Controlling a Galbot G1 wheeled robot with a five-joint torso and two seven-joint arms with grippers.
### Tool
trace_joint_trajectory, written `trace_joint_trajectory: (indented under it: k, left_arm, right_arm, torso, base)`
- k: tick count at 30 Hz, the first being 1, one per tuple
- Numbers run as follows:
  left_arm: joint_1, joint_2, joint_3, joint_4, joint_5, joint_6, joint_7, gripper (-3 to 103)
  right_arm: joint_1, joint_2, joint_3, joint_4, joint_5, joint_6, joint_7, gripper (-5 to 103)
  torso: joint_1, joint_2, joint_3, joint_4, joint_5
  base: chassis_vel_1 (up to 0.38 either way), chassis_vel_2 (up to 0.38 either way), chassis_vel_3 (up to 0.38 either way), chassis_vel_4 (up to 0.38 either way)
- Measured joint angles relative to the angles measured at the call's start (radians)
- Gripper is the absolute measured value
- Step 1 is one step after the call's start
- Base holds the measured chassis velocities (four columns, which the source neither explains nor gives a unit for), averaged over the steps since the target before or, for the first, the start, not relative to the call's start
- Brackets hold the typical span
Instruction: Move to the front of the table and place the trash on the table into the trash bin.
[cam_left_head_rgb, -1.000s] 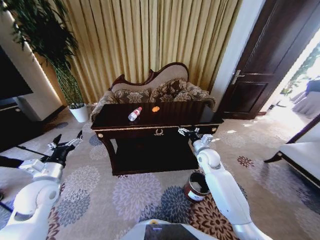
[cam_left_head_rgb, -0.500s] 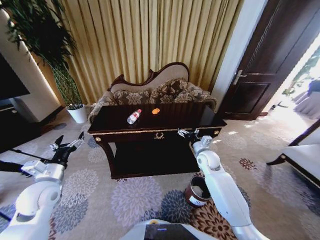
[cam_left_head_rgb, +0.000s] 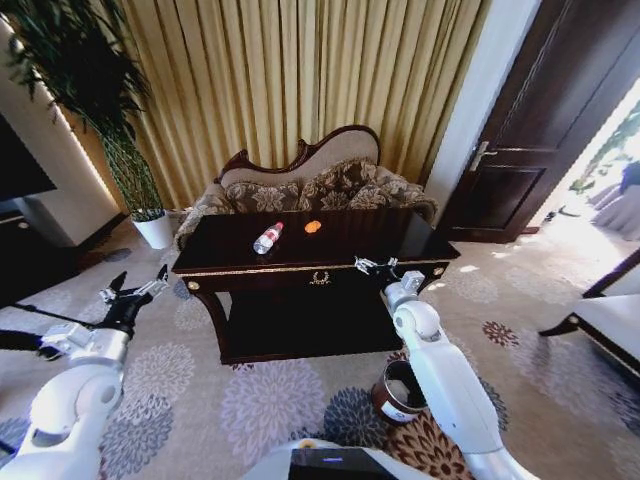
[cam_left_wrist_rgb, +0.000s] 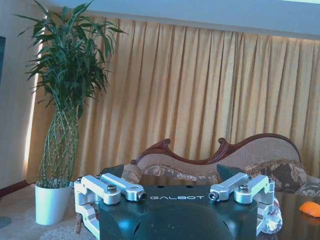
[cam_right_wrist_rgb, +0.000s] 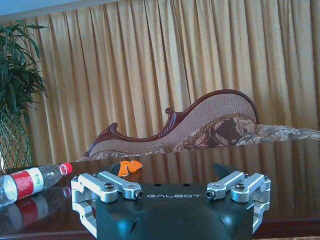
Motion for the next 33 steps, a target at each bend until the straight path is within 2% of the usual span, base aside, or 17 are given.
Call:
trace_joint_trajectory:
  k: [33]
  left_arm:
    - [0.004,-0.019,0.011,0.012,0.021,-0.003,0.011,100]
  right_arm:
    - [-0.012,0.011,-0.035,0.024,-0.018,-0.005,-0.014,100]
  torso:
    - [0.0,0.0,0.0,0.0002,0.0]
  base:
    - [-0.062,0.063,0.063,-0.066]
